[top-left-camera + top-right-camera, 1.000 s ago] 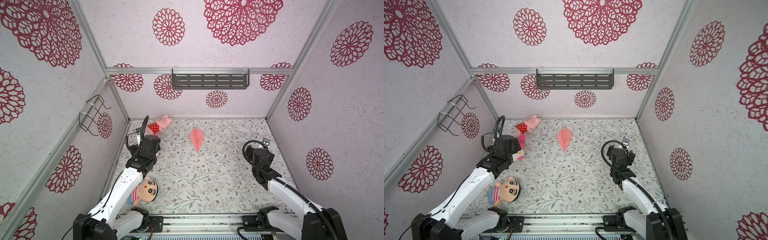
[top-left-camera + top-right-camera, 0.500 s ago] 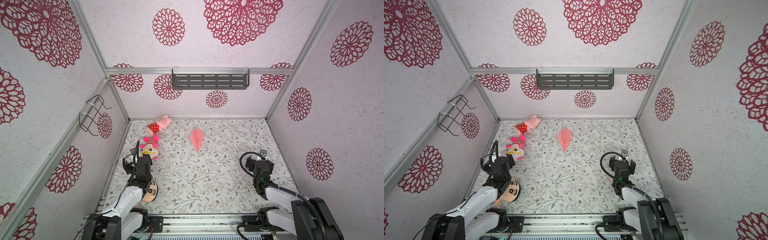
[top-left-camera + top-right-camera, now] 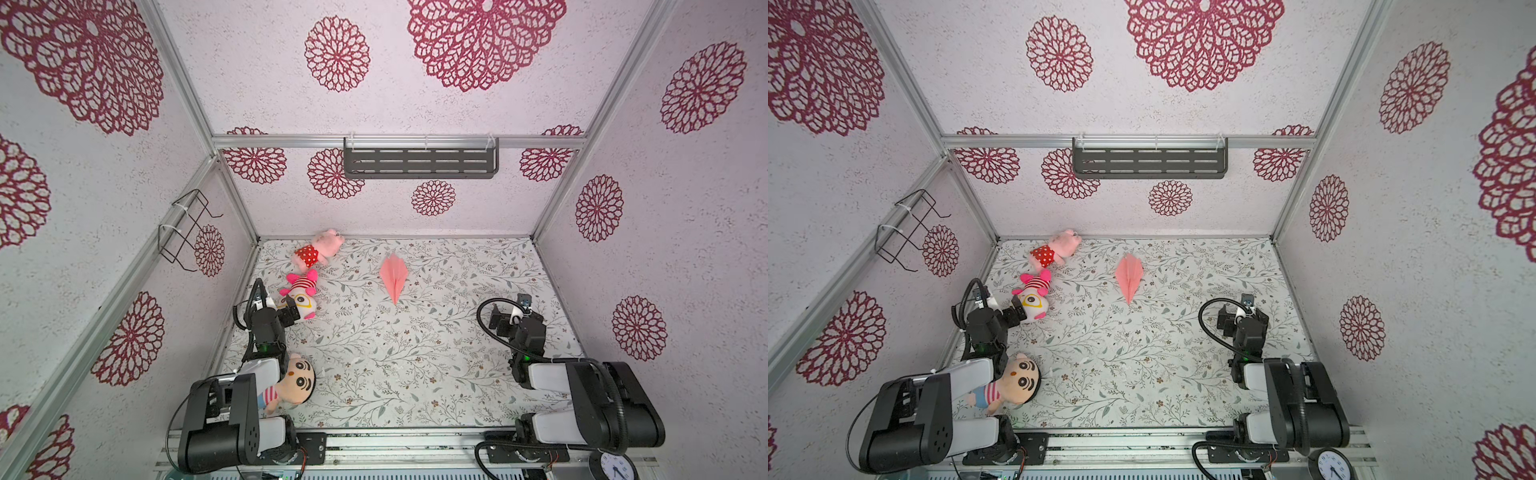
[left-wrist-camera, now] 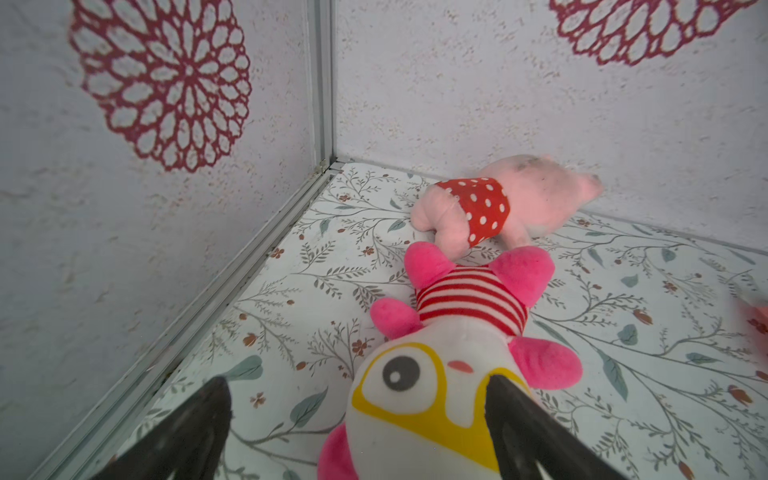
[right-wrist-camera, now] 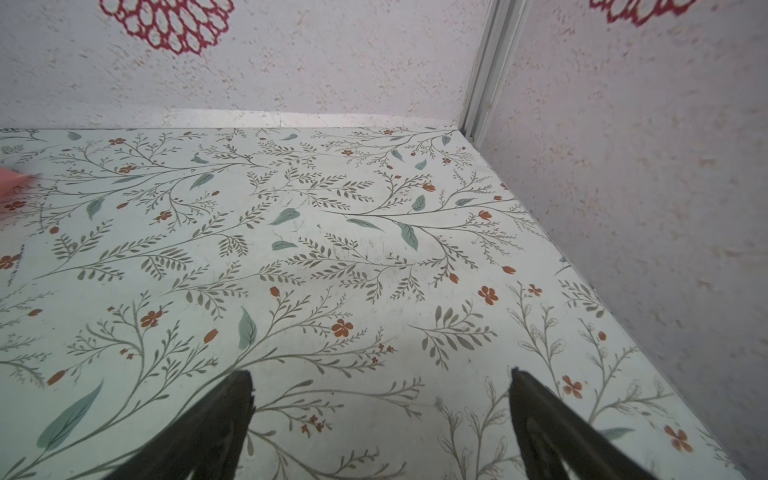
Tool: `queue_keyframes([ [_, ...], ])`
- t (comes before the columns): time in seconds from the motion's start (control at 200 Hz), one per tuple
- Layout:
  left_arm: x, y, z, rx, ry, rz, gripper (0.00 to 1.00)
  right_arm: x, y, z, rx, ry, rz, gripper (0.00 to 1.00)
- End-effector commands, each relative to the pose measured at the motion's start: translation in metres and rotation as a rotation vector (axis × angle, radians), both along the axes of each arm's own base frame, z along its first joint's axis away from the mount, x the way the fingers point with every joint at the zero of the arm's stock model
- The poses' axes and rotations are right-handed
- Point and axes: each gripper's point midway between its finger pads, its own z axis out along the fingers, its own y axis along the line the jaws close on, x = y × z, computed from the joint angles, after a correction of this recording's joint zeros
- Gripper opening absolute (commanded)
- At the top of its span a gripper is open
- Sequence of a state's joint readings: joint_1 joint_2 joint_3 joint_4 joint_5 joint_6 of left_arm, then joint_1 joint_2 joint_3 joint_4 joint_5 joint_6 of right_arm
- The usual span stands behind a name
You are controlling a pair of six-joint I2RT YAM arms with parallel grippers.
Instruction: Fold a paper plane with a square sheet of paper (pick it up from the middle)
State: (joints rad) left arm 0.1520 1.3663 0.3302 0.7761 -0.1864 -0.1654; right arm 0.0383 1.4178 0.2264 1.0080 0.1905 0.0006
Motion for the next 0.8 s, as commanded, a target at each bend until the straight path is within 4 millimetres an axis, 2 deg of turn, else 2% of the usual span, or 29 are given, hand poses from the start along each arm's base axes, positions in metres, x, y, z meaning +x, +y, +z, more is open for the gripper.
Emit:
queue_keyframes([
  [0.0,0.015,-0.013,0.011,-0.009,-0.099,-0.123,0.97,0.017,0.008,0.024,0.013,-0.109,0.06,0.99],
  [0.115,0.022,-0.021,-0.002,-0.007,-0.091,-0.178,0.97,0.018,0.007,0.019,0.019,-0.105,0.061,0.99],
  [0.165,0.023,-0.022,-0.002,-0.001,-0.098,-0.184,0.97,0.018,0.007,0.015,0.022,-0.099,0.064,0.99],
  [0.32,0.03,-0.018,-0.005,-0.014,-0.055,-0.169,0.97,0.019,0.007,0.014,0.026,-0.099,0.067,0.99],
  [0.395,0.037,-0.013,-0.013,-0.028,0.02,-0.125,0.97,0.02,0.006,0.013,0.028,-0.096,0.062,0.99],
  [0.796,0.038,-0.014,-0.011,0.007,0.012,-0.11,0.97,0.02,0.006,0.013,0.03,-0.094,0.064,0.99],
])
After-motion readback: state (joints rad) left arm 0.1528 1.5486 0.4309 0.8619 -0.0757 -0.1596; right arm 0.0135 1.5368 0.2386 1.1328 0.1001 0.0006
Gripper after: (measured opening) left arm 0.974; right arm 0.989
